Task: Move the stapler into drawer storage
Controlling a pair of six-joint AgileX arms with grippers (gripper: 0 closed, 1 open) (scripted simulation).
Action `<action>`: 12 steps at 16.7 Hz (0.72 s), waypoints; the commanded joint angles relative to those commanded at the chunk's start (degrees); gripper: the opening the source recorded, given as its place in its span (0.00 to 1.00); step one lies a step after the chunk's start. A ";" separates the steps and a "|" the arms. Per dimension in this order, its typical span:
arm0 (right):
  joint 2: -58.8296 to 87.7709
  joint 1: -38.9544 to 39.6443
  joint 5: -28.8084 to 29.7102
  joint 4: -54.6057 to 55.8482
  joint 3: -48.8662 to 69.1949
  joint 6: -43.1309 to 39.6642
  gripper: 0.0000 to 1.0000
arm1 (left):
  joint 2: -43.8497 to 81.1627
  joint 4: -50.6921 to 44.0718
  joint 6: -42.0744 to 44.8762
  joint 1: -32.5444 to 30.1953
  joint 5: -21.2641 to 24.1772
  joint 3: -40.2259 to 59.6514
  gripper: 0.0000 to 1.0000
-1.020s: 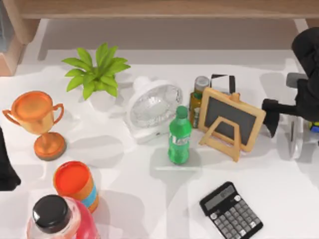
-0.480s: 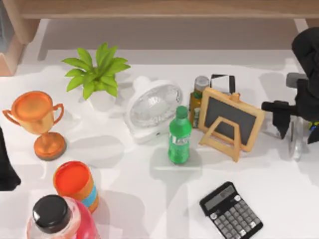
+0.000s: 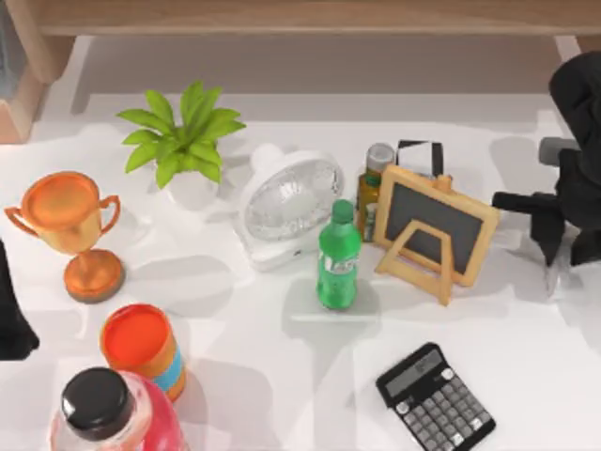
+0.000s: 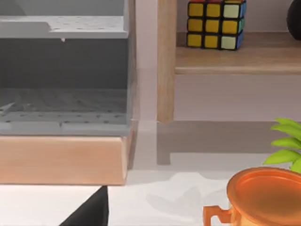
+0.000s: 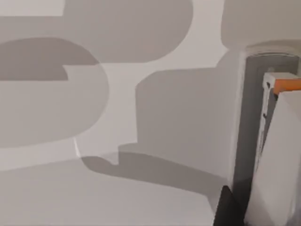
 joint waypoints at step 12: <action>-4.98 0.22 -0.52 -5.67 -0.90 4.86 0.00 | 0.00 0.00 0.00 0.00 0.00 0.00 1.00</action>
